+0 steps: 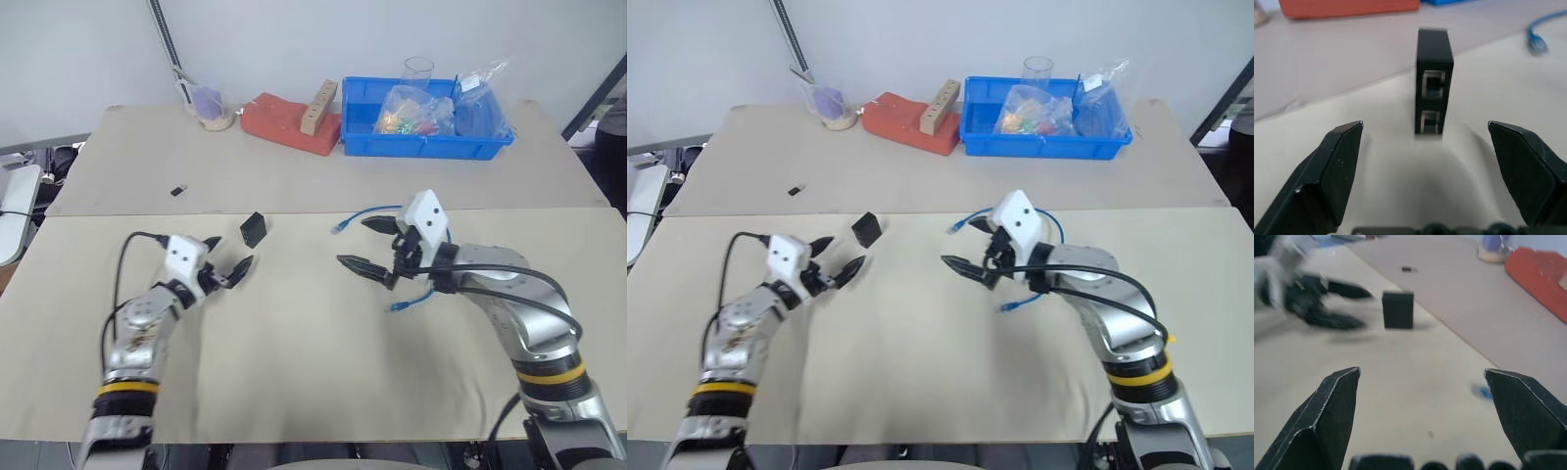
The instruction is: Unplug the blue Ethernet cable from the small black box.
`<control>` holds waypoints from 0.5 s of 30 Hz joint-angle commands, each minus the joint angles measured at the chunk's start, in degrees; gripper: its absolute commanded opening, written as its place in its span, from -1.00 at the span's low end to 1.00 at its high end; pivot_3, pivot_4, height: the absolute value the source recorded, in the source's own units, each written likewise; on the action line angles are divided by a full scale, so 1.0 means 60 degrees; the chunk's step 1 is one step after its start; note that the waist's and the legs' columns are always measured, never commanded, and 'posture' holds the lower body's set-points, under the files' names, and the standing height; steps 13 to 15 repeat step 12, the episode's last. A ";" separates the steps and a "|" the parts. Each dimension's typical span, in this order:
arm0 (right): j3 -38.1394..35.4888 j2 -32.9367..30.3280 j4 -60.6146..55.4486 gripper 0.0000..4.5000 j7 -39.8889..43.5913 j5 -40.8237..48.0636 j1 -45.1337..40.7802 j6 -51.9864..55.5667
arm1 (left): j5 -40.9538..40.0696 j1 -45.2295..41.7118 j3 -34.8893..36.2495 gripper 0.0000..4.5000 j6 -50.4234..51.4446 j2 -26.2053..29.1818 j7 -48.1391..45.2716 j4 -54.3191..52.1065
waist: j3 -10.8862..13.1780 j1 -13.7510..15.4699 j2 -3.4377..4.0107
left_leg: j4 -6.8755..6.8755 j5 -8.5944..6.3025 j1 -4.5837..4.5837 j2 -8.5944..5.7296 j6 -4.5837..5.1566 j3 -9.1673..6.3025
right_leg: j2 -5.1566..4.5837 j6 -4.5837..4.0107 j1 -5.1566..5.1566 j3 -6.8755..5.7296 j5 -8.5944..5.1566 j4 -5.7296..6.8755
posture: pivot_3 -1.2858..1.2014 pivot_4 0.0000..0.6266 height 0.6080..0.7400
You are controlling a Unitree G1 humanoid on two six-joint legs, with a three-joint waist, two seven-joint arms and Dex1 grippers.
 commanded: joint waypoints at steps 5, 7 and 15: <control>-0.1342 -0.1506 0.0529 1.00 0.1764 0.0512 0.0289 -0.0688 | -0.1696 0.0978 0.2267 0.99 0.3324 0.3311 -0.1160 -0.3656 | 0.0006 0.0028 0.0003 | -0.0005 0.0000 0.0008 0.0002 0.0000 0.0002 | -0.0001 -0.0001 0.0007 -0.0001 -0.0002 -0.0009 | 0.03 -0.52 1.00; -0.1398 -0.1564 0.0538 1.00 0.1864 0.0547 0.0312 -0.0641 | -0.1837 0.1011 0.2448 0.99 0.3604 0.3608 -0.1267 -0.3899 | 0.0004 0.0007 0.0005 | -0.0015 -0.0001 0.0017 0.0003 0.0001 0.0008 | -0.0002 -0.0001 0.0015 0.0004 -0.0002 -0.0023 | 0.03 -0.52 1.00; -0.1266 -0.1387 0.0711 1.00 0.1740 0.0418 0.0080 -0.0678 | -0.2047 0.0802 0.2271 0.99 0.4058 0.3629 -0.1343 -0.3954 | 0.0008 -0.0012 0.0007 | -0.0029 -0.0001 0.0019 0.0008 0.0001 0.0018 | 0.0004 -0.0001 0.0016 0.0009 -0.0002 -0.0034 | 0.03 -0.52 1.00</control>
